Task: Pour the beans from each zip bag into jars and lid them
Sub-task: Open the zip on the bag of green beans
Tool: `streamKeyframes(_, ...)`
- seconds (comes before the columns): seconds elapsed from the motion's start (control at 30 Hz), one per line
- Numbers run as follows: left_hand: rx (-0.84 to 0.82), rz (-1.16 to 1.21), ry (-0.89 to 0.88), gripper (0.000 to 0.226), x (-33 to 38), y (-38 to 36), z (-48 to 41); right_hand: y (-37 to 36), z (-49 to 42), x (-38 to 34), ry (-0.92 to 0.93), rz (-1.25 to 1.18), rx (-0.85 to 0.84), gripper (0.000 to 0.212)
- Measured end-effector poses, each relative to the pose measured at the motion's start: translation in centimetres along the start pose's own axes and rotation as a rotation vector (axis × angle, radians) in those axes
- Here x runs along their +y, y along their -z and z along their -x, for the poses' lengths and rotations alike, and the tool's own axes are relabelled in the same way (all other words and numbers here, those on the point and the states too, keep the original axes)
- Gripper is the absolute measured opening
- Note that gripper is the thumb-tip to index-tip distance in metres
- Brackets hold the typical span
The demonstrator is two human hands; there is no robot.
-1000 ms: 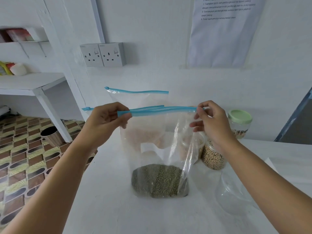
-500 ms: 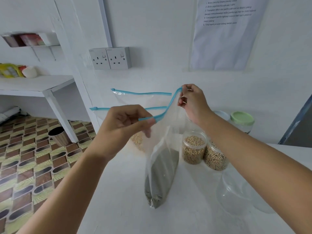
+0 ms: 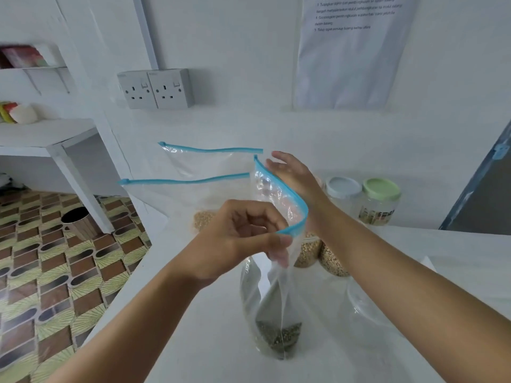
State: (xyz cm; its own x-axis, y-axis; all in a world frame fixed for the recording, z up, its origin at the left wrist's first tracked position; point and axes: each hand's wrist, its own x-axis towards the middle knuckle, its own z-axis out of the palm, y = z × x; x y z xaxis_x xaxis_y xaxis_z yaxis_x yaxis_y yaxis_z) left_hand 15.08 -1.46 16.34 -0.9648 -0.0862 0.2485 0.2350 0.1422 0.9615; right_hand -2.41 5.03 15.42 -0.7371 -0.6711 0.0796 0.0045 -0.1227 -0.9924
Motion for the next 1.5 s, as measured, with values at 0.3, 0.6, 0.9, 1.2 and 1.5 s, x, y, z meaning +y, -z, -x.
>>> streamKeyframes(0.3, 0.061, 0.084, 0.198, 0.046, -0.4, 1.3, -1.0, 1.7, 6.3, -1.4, -0.05, -0.005, -0.152, 0.038)
streamKeyframes(0.6, 0.206, 0.024, 0.348, 0.062, -0.7, 1.1, -1.5, 1.4, 7.5, 0.2, 0.067, -0.025, -0.348, 0.028)
streamKeyframes(0.9, 0.146, -0.044, 0.208, 0.066, -2.1, 0.0, 0.0, 2.2, 9.1, 1.6, 0.157, -0.049, -0.406, 0.033)
streamKeyframes(1.2, 0.087, -0.076, 0.088, 0.062, -3.1, -0.8, 1.0, 2.9, 9.8, 2.1, 0.146, -0.092, -0.439, 0.027)
streamKeyframes(1.5, 0.317, -0.211, 0.03, 0.04, -1.1, 5.1, 4.4, 5.2, 8.8, 1.6, 0.179, -0.398, -0.121, 0.034)
